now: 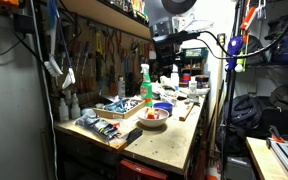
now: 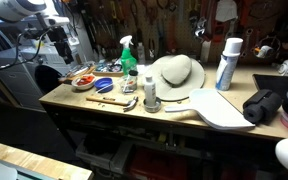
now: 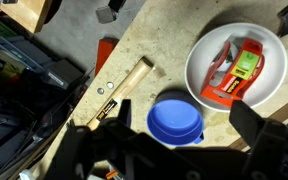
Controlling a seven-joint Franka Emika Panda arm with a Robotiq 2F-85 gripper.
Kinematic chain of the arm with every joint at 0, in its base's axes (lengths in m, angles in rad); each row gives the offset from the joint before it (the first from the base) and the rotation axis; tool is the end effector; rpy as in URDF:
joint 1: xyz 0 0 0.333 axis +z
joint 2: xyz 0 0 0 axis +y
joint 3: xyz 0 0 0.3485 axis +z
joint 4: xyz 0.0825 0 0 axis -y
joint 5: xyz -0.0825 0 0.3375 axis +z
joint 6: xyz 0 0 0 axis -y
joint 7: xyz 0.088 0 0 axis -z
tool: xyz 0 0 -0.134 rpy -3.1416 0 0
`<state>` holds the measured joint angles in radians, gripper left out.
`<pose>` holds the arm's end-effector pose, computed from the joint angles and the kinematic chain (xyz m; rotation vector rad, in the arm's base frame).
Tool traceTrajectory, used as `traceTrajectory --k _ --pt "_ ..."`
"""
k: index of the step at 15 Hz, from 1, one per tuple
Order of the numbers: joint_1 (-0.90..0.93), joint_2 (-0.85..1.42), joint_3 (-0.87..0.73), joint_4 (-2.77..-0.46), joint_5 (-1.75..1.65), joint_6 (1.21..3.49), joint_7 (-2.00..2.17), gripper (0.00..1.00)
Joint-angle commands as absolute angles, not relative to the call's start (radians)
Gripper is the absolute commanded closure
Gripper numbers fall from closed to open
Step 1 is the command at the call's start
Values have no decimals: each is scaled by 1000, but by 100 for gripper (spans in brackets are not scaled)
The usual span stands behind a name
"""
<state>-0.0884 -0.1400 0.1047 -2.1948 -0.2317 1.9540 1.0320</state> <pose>0.4457 -0.0122 0.4655 2.5951 -1.2849 0.0353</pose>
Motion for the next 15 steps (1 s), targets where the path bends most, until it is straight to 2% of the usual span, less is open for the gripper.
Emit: traceTrajectory --k 1,7,13,15 --pt "-72 -97 83 -2171 -184 1947 1201 0" --pt "-47 -21 73 -2169 -77 1966 1487 0" --pt "-22 -4 63 -2171 -93 1953 1450 0" --pt "-27 13 54 -2178 -12 2024 1469 0"
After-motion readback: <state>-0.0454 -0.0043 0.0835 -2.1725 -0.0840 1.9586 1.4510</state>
